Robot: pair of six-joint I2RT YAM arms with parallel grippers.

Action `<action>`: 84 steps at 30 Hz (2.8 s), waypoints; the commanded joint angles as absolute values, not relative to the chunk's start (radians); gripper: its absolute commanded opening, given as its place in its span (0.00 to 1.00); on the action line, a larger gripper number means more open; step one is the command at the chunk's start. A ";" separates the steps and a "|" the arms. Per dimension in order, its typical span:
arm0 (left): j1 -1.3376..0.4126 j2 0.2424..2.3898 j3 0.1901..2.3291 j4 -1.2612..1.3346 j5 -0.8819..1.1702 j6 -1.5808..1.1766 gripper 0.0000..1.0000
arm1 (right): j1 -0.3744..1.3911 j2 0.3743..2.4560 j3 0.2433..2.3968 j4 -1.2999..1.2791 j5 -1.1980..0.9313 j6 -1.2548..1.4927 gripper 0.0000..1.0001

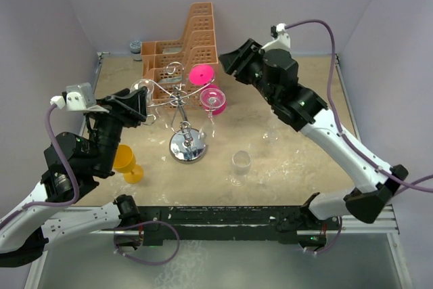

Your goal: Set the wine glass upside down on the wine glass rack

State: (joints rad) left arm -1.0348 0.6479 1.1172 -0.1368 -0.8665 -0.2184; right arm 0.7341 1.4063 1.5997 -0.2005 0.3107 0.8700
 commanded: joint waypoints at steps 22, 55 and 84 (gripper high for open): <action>-1.035 0.548 1.152 -0.304 -0.809 -0.252 0.53 | 0.589 1.169 1.127 -0.348 0.586 0.629 0.54; -1.035 0.717 1.271 -0.225 -0.542 -0.342 0.56 | 0.505 1.091 1.043 -0.283 0.496 0.668 0.00; -1.035 1.251 1.335 0.291 -0.390 -1.050 0.49 | 0.506 0.478 0.798 0.449 0.212 0.798 0.00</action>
